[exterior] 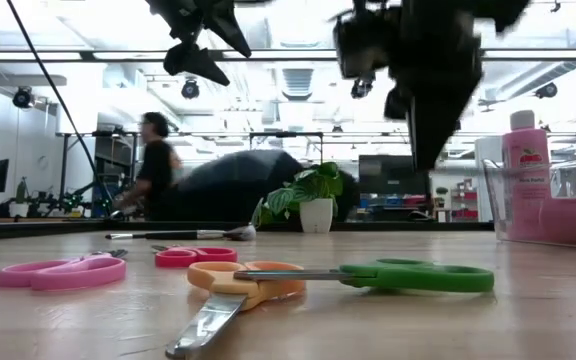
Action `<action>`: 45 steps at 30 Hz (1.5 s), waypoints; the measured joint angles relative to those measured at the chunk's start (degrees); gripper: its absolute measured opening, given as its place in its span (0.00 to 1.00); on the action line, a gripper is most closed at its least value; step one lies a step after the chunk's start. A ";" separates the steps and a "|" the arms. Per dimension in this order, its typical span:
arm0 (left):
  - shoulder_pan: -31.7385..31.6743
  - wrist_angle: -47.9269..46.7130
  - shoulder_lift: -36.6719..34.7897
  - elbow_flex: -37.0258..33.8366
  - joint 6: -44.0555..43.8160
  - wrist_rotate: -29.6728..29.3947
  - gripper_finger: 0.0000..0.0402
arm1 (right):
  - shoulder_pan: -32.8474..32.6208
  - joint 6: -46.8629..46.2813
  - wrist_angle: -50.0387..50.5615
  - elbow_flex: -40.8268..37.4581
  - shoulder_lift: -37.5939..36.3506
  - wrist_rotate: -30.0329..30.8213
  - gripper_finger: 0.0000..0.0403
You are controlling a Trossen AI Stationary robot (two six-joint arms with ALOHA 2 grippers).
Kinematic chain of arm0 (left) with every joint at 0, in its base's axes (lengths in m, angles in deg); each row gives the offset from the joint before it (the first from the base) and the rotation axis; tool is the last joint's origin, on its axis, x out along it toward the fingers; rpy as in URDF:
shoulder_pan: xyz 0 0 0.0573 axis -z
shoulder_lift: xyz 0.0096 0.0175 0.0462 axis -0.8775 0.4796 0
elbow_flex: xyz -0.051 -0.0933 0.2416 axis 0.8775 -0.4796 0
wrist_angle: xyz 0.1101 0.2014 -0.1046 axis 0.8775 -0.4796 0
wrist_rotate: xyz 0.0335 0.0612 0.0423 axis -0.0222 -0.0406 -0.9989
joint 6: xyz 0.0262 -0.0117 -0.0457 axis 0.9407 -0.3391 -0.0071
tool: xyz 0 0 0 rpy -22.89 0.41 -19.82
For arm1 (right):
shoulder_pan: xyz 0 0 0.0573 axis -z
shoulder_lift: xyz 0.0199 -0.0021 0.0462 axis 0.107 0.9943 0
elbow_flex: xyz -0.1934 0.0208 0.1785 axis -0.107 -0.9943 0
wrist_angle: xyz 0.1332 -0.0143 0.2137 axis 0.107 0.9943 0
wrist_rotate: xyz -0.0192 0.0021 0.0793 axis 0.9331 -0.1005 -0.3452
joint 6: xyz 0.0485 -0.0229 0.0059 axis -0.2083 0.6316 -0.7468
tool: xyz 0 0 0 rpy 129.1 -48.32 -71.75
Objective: Pick & Place Paint Supplies
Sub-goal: Put the black paint brush into the gray bin
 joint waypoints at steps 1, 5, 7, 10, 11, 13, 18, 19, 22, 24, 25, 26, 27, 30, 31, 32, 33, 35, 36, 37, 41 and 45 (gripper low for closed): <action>0.00 -0.02 0.00 0.00 0.00 0.00 0.89 | 0.29 -1.04 0.43 0.00 -1.32 -0.48 0.05; 0.00 0.00 0.00 0.00 0.00 0.00 0.89 | 0.83 -7.04 3.12 -0.14 -7.58 -1.33 0.05; 0.00 -0.02 0.00 0.00 0.00 0.00 0.89 | 0.79 -10.67 4.38 -0.27 -10.67 -1.38 0.05; -0.04 -0.01 0.00 0.00 0.00 0.00 0.89 | 0.12 -15.96 6.05 -0.40 -15.23 -1.48 0.05; -0.04 0.00 0.00 0.00 0.00 0.00 0.89 | -0.27 -17.61 6.47 -0.45 -16.77 -1.48 0.05; -0.04 -0.01 0.00 0.00 0.00 0.00 0.89 | -1.34 -21.36 7.91 -0.52 -19.33 -1.50 0.05; -0.04 0.00 0.00 0.00 0.00 0.00 0.89 | -5.50 -32.68 13.57 -0.53 -24.16 -1.02 0.05; -0.04 -0.02 0.00 0.00 0.00 0.00 0.89 | -6.69 -35.45 15.18 -0.56 -24.80 -0.67 0.05; -0.04 0.00 0.00 0.00 0.00 0.00 0.89 | -10.66 -44.68 20.26 -0.63 -26.07 -0.19 0.05; -0.04 -0.02 0.00 0.00 0.00 0.00 0.89 | -13.85 -51.21 22.90 -0.64 -26.53 -0.16 0.05; -0.04 0.00 0.00 0.00 0.00 0.00 0.89 | -15.59 -54.35 23.66 -0.66 -26.74 -0.16 0.05; -0.04 -0.02 0.00 -0.01 0.00 0.00 0.89 | -17.39 -57.53 24.33 -0.66 -26.90 -0.12 0.05; -0.02 0.00 0.00 0.00 0.00 0.00 0.89 | -19.21 -60.82 24.95 -0.66 -27.03 -0.07 0.05; -0.02 -0.02 0.00 0.00 0.00 0.00 0.89 | -24.52 -70.73 26.49 -0.73 -27.15 -0.04 0.05; -0.02 -0.01 0.00 0.00 0.00 0.00 0.89 | -26.33 -74.22 26.73 -0.78 -27.15 -0.03 0.05; -0.02 -0.02 0.00 -0.01 0.00 0.00 0.89 | -27.99 -77.48 26.73 -0.86 -27.15 0.01 0.05; -0.02 -0.02 0.00 -0.01 0.00 0.00 0.89 | -29.66 -80.70 26.70 -0.87 -27.08 0.04 0.05; -0.02 -0.02 0.00 0.00 0.00 0.00 0.89 | -32.99 -86.89 26.74 -0.88 -26.53 0.21 0.05; -0.02 -0.02 0.00 0.00 0.00 0.00 0.89 | -34.67 -89.91 26.66 -0.90 -26.20 0.21 0.05; -0.02 -0.01 0.00 0.00 0.00 0.00 0.89 | -36.19 -92.64 26.62 -0.90 -25.76 0.21 0.05; -0.02 0.00 0.00 0.00 0.00 0.00 0.89 | -41.21 -100.81 25.83 -0.90 -23.23 0.21 0.05; -0.02 -0.02 0.00 0.00 0.00 0.01 0.89 | -43.43 -102.07 23.98 -0.91 -19.04 0.22 0.05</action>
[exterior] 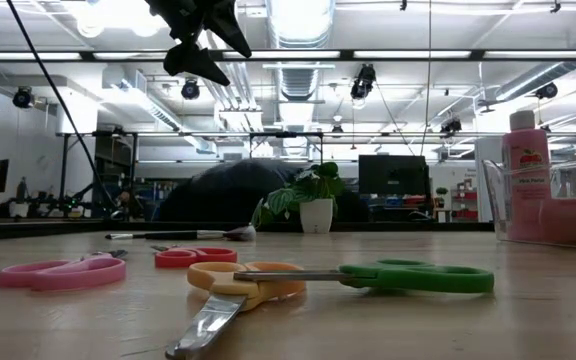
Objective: Pick & Place Paint Supplies
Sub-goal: Put the black paint brush into the gray bin
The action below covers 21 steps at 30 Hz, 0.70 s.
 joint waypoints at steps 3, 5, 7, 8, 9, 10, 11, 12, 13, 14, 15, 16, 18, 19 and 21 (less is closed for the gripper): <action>0.00 0.01 0.00 0.00 0.00 0.01 0.89 | -0.58 -0.02 -0.35 0.00 3.72 -0.24 0.05; 0.00 0.00 0.00 0.00 0.00 0.01 0.89 | -0.87 -0.03 -0.70 0.00 5.97 -0.44 0.05; 0.04 0.01 0.00 0.00 0.00 0.01 0.89 | -1.19 -0.04 -1.07 0.00 8.04 -0.75 0.05; 0.04 0.00 0.00 0.00 0.00 0.01 0.89 | -1.38 -0.06 -1.28 -0.01 9.02 -1.15 0.05; 0.04 0.02 0.00 0.00 0.00 0.01 0.89 | -1.49 -0.06 -1.61 -0.03 9.94 -1.63 0.05; 0.04 0.00 0.00 0.00 0.00 0.01 0.89 | -1.49 -0.09 -2.06 -0.03 10.79 -1.99 0.05; 0.04 0.02 0.00 0.00 0.00 0.01 0.89 | -1.54 -0.07 -2.71 -0.03 11.53 -2.14 0.05; 0.04 0.02 0.00 0.00 0.00 0.01 0.89 | -1.61 -0.06 -3.42 -0.03 12.30 -2.24 0.05; 0.04 0.02 0.00 -0.02 0.00 0.01 0.89 | -1.76 -0.04 -4.01 -0.03 12.98 -2.20 0.05; 0.04 0.00 0.00 -0.01 0.00 0.01 0.89 | -1.81 -0.04 -4.38 -0.03 13.52 -2.23 0.05; 0.04 0.00 0.00 0.00 0.00 0.01 0.89 | -1.95 -0.04 -4.73 -0.03 14.11 -2.20 0.05; 0.04 0.02 0.00 0.00 0.00 0.01 0.89 | -2.09 -0.04 -4.92 -0.03 14.50 -2.17 0.05; 0.04 0.01 0.00 0.00 0.00 0.03 0.89 | -2.58 -0.04 -5.11 -0.03 15.34 -2.23 0.05; 0.04 0.02 0.00 0.00 0.00 0.03 0.89 | -2.88 -0.04 -5.14 -0.03 15.74 -2.25 0.05; 0.04 0.01 0.00 0.00 0.00 0.03 0.89 | -3.37 -0.04 -5.19 -0.14 16.61 -2.17 0.05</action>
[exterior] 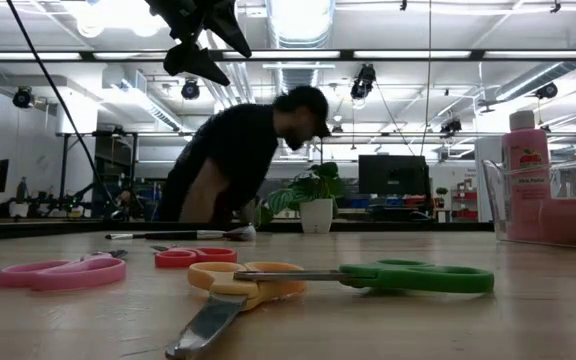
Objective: Pick & Place Paint Supplies
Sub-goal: Put the black paint brush into the gray bin
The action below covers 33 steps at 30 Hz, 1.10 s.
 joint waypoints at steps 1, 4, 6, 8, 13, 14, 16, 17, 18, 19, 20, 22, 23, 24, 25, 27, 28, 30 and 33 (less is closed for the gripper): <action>0.00 0.00 0.00 -0.01 0.00 0.00 0.89 | -0.27 0.01 -0.08 -0.07 0.54 0.01 0.05; 0.00 0.00 0.00 -0.01 0.00 0.00 0.89 | -1.04 0.29 -0.86 -0.58 1.80 0.09 0.05; 0.00 -0.01 0.00 -0.02 0.00 0.00 0.89 | -1.49 0.35 -2.18 -1.12 2.45 0.52 0.05; -0.02 -0.01 0.00 0.00 0.00 0.00 0.89 | -1.90 0.88 -4.17 -1.91 3.28 0.50 0.05; -0.02 -0.01 0.00 0.00 0.00 0.00 0.89 | -2.68 1.88 -9.87 -3.89 5.34 0.37 0.05; -0.02 0.00 0.00 -0.01 0.00 0.00 0.89 | -2.93 1.88 -9.74 -4.16 5.74 0.20 0.05; -0.02 0.05 0.00 0.00 0.00 0.00 0.89 | -2.99 1.99 -10.12 -4.09 5.96 0.19 0.05; -0.02 -0.03 0.00 0.00 0.00 0.02 0.89 | -3.20 1.98 -10.12 -4.08 6.23 0.01 0.05; -0.02 -0.02 0.00 -0.02 0.00 0.12 0.89 | -3.23 2.00 -10.24 -4.18 6.55 0.15 0.05; -0.02 0.00 0.00 -0.02 0.00 0.13 0.89 | -3.23 1.99 -10.31 -4.24 6.84 0.15 0.05; -0.02 -0.01 0.00 0.00 0.00 0.15 0.89 | -3.28 1.99 -10.51 -4.24 6.92 0.07 0.05; -0.02 -0.01 0.00 -0.02 0.00 0.15 0.89 | -3.39 2.03 -10.73 -4.22 6.79 0.06 0.05; -0.02 0.00 0.00 -0.01 0.00 0.15 0.89 | -3.41 2.01 -10.71 -4.22 6.76 0.01 0.05; -0.02 -0.01 0.00 -0.02 0.00 0.15 0.89 | -3.42 2.01 -10.71 -4.22 6.76 0.02 0.05; -0.02 -0.01 0.00 -0.01 0.00 0.15 0.89 | -3.39 1.99 -10.71 -4.22 6.76 0.01 0.05; -0.02 -0.01 0.00 0.00 0.00 0.15 0.89 | -3.38 1.99 -10.68 -4.22 6.71 0.05 0.05; -0.02 0.00 0.00 -0.01 0.00 0.15 0.89 | -3.37 1.99 -10.66 -4.22 6.70 0.07 0.05; -0.07 0.01 0.00 -0.02 0.00 0.15 0.89 | -3.37 1.99 -10.62 -4.22 6.70 0.08 0.05; -0.07 -0.01 0.00 0.00 0.00 0.15 0.89 | -3.39 2.01 -10.51 -4.22 6.70 0.08 0.10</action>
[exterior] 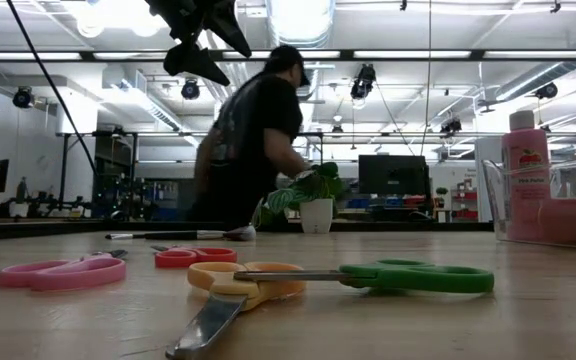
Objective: Pick & Place Paint Supplies
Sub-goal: Put the black paint brush into the gray bin
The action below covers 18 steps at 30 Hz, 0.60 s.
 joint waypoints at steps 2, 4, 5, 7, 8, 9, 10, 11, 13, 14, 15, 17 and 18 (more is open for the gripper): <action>0.00 0.00 0.00 -0.02 0.00 0.00 0.89 | 0.00 -0.02 0.03 0.00 -0.02 0.00 0.16; 0.00 0.00 0.00 -0.01 0.00 0.00 0.89 | 0.02 -0.01 0.07 0.00 -0.02 0.00 0.22; 0.00 0.00 0.00 0.00 0.00 0.00 0.89 | 0.02 0.02 0.09 0.00 -0.02 0.00 0.25; 0.00 0.00 0.00 0.00 0.00 0.00 0.89 | 0.02 0.07 0.17 0.00 -0.02 0.00 0.30; 0.00 0.00 0.00 0.00 0.00 0.00 0.89 | 0.02 0.09 0.24 0.00 -0.02 0.00 0.32; 0.00 0.00 0.00 -0.02 0.00 0.00 0.89 | 0.02 0.20 0.25 0.00 -0.02 0.00 0.34; 0.00 0.00 0.00 -0.02 0.00 0.00 0.89 | 0.02 0.20 0.29 0.00 -0.02 0.00 0.36; 0.00 0.00 0.00 0.00 0.00 0.00 0.89 | 0.01 0.20 0.32 0.00 -0.02 0.00 0.37; 0.00 0.00 0.00 -0.01 0.00 0.00 0.89 | 0.02 0.20 0.37 0.00 -0.02 -0.04 0.39; 0.00 0.01 0.00 -0.02 0.00 0.00 0.89 | 0.02 0.20 0.40 0.00 -0.02 -0.07 0.40; 0.00 0.01 0.00 0.00 0.00 0.00 0.89 | 0.02 0.20 0.42 0.00 -0.04 -0.07 0.40; 0.00 0.00 0.00 0.00 0.00 0.00 0.89 | 0.02 0.20 0.46 0.02 -0.09 -0.26 0.40; 0.02 0.00 0.00 0.00 0.00 0.00 0.89 | 0.02 0.20 0.50 0.04 -0.29 -0.50 0.40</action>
